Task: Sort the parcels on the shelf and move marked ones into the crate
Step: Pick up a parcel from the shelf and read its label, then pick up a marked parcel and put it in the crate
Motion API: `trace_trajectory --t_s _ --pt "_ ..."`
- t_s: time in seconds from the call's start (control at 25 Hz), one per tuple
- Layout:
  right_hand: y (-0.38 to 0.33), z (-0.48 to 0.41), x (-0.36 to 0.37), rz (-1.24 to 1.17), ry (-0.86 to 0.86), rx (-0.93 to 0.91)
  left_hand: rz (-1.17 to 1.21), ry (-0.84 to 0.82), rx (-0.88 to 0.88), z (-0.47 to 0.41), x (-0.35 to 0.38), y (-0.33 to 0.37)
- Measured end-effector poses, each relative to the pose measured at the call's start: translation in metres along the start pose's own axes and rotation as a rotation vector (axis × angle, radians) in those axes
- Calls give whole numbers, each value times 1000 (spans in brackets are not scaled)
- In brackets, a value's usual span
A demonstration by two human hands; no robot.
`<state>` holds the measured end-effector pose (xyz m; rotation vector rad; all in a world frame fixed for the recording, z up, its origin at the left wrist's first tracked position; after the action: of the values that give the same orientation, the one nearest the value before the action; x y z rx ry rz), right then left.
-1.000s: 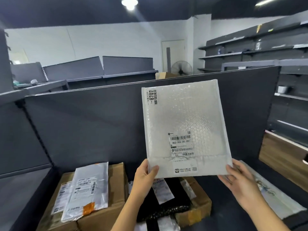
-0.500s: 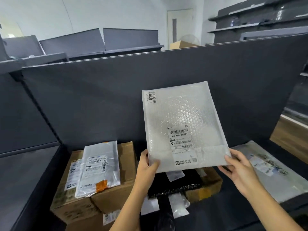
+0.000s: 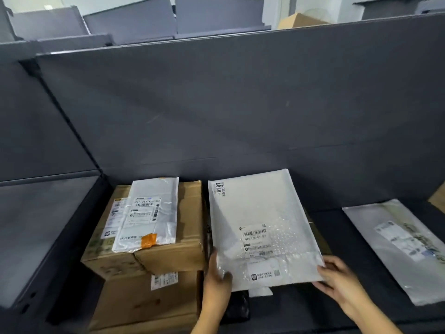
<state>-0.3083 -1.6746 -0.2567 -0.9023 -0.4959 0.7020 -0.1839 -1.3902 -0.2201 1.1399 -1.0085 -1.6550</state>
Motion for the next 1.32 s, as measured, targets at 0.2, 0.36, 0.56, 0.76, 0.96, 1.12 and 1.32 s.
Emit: trace_trajectory --t_s 0.2,0.36,0.56,0.76,0.96,1.12,1.32 --pt "24 -4 8 67 -40 114 -232 48 -74 -4 -4 -29" --pt "23 1 19 100 -71 159 -386 26 -84 -20 -5 -40" --pt "15 4 27 135 -102 162 -392 69 -180 -17 0 -38" --pt "18 1 29 132 -93 185 -262 104 -372 4 23 -16" --pt "19 2 28 98 -72 180 -237 141 -375 2 45 8" --pt "15 4 5 99 9 162 -283 116 -345 -1 58 15" --pt "13 4 -38 81 112 146 -311 78 -289 -1 81 32"
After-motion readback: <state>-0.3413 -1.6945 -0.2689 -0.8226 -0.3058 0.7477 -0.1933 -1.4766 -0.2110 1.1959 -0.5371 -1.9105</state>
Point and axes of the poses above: each hand's wrist, its own z-axis away from the middle knuckle, its own x-axis out of the palm, y = z × x, the point moved 9 cm from there along -z, towards the middle knuckle, and after that the axes turned 4 degrees about z, right-handed, at the moved point
